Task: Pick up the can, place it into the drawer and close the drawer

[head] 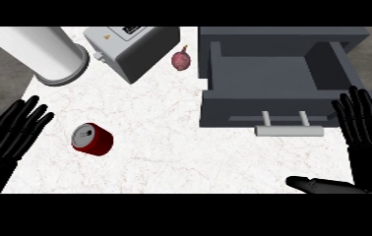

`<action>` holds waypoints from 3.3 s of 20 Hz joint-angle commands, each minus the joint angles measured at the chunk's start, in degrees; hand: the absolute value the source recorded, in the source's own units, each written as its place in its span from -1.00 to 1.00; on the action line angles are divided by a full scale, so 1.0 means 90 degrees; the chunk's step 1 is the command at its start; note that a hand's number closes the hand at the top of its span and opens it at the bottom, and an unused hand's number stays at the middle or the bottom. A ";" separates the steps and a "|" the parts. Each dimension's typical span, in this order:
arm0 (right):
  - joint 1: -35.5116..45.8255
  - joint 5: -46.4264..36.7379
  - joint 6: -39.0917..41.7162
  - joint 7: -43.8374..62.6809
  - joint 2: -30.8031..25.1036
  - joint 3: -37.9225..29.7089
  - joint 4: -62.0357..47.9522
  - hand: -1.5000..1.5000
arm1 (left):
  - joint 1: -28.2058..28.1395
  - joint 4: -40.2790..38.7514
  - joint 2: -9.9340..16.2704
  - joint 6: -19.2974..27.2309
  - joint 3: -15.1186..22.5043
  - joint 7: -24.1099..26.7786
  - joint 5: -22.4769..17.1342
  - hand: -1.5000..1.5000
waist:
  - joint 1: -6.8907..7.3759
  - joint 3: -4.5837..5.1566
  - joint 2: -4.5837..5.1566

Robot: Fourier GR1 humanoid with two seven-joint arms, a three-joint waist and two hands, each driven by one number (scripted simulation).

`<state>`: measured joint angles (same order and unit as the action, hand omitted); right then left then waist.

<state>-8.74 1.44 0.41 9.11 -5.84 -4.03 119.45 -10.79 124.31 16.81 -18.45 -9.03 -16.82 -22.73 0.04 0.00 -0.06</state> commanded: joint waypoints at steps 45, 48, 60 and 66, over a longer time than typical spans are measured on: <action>-0.0311 0.0558 0.1189 -0.0464 0.0009 -0.1274 -0.0175 -1.00 | 0.1071 -0.5470 -0.0436 -0.0709 -0.0721 0.3798 0.2563 -1.00 | -0.0018 0.0001 0.0006; -0.0766 0.0276 0.1270 -0.0769 0.0312 -0.0985 0.0031 -1.00 | 0.1129 -0.5461 -0.0325 -0.0758 -0.0740 0.3733 0.2569 -1.00 | -0.0020 0.0000 0.0002; -0.0808 -0.0010 0.1234 -0.0671 0.0516 -0.0802 0.0210 -1.00 | 0.1904 -0.7599 -0.0247 -0.0471 -0.0728 0.4889 0.3064 -1.00 | -0.0043 0.0002 0.0007; -0.0628 -0.0152 0.1115 -0.1031 0.0618 -0.0895 -0.0137 -1.00 | 0.2246 -0.8572 0.0180 -0.0769 -0.0892 0.5318 0.2978 -1.00 | -0.0035 0.0002 0.0008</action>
<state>-14.54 1.65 11.30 0.94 -1.43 -12.61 118.52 6.85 52.74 17.18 -24.89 -16.94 28.41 3.64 -0.27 0.02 0.01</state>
